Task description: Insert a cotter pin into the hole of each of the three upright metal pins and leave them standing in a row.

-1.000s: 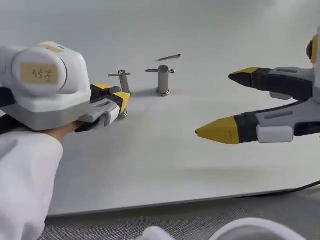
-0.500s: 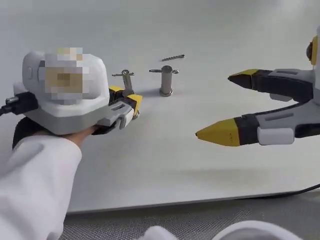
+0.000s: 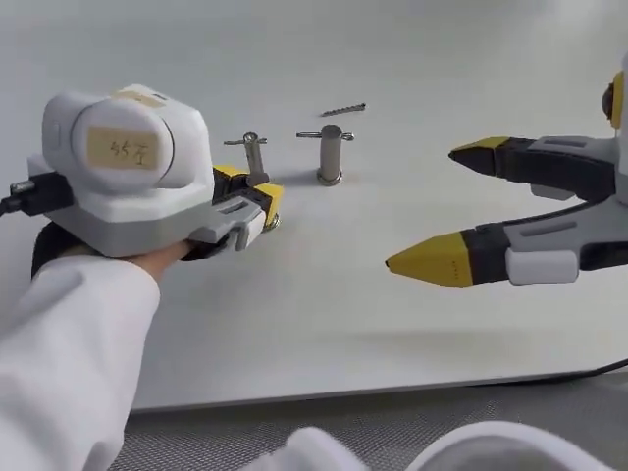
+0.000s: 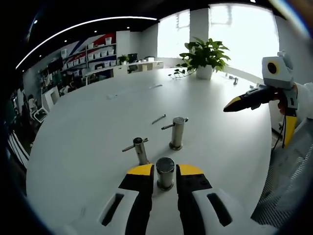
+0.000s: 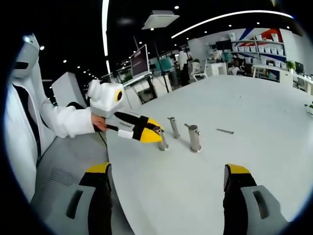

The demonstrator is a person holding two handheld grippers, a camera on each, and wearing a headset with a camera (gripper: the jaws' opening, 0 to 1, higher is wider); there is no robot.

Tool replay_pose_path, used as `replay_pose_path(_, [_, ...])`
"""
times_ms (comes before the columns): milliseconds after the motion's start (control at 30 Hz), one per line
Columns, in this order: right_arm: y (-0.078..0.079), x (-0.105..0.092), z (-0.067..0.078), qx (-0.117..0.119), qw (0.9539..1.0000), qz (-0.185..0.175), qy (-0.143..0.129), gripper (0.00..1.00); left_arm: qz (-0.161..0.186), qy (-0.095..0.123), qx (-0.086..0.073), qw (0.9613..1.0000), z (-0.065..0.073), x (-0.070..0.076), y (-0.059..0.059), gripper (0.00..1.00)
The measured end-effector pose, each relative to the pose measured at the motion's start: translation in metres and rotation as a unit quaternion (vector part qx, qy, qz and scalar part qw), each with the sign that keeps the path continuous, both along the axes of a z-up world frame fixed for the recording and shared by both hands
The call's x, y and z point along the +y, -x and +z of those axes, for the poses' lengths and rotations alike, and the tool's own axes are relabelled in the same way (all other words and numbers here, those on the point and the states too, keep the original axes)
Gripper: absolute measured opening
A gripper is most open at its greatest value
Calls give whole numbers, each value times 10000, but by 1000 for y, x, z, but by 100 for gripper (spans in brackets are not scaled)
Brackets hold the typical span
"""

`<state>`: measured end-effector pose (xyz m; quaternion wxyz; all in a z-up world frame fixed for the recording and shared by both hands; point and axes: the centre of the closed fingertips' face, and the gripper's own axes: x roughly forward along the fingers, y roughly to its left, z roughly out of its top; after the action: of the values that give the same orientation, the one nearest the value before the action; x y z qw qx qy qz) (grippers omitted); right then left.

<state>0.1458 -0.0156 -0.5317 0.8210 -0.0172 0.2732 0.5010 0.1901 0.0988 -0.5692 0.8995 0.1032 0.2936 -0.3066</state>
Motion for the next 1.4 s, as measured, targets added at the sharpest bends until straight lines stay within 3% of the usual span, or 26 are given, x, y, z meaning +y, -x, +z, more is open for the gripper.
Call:
replay_pose_path(100, [1, -1, -1, 14, 10000, -2, 27, 93, -216, 21, 212, 9995, 0, 1, 9, 28])
replay_pose_path(167, [2, -2, -2, 35, 10000, 1, 39, 93, -322, 66, 242, 9992, 1, 3, 13, 35])
replay_pose_path(233, [2, -2, -3, 45, 10000, 5, 64, 93, -542, 49, 225, 9983, 3, 3, 18, 44])
replay_pose_path(267, [2, -3, -3, 51, 10000, -1, 66, 93, -786, 1, 14, 9969, 8, 1, 19, 47])
replay_pose_path(300, [1, -3, -4, 59, 10000, -3, 70, 93, -887, 65, -22, 9960, 11, 0, 21, 51])
replay_pose_path(400, [1, -4, -4, 70, 9999, 5, 107, 93, -1224, 495, 277, 9909, 15, -8, 39, 63])
replay_pose_path(500, [-1, -7, -5, 65, 9998, -11, 163, 93, -1480, 700, 387, 9857, 20, -11, 52, 77])
replay_pose_path(667, [-3, -13, -5, 61, 9995, 11, 294, 94, -1696, 866, 416, 9808, 27, -10, 66, 98])
replay_pose_path(767, [-5, -14, -5, 58, 9993, 51, 361, 94, -1725, 995, 488, 9788, 30, -10, 72, 99])
replay_pose_path(1000, [-11, -14, -5, 60, 9976, 272, 629, 93, -1886, 1043, 498, 9752, 38, -12, 85, 99])
replay_pose_path(1067, [-15, -14, -3, 44, 9966, 369, 738, 93, -1856, 1036, 467, 9760, 36, -8, 80, 99])
replay_pose_path(1133, [-16, -17, -5, 73, 9942, 554, 920, 91, -1782, 1038, 458, 9774, 37, -5, 79, 99])
replay_pose_path(1267, [-35, -24, -4, -99, 9869, 769, 1417, 87, -1610, 1181, 443, 9789, 41, 2, 78, 99])
replay_pose_path(1400, [-54, -27, -1, -236, 9799, 931, 1748, 81, -1475, 1168, 428, 9812, 41, 9, 76, 99])
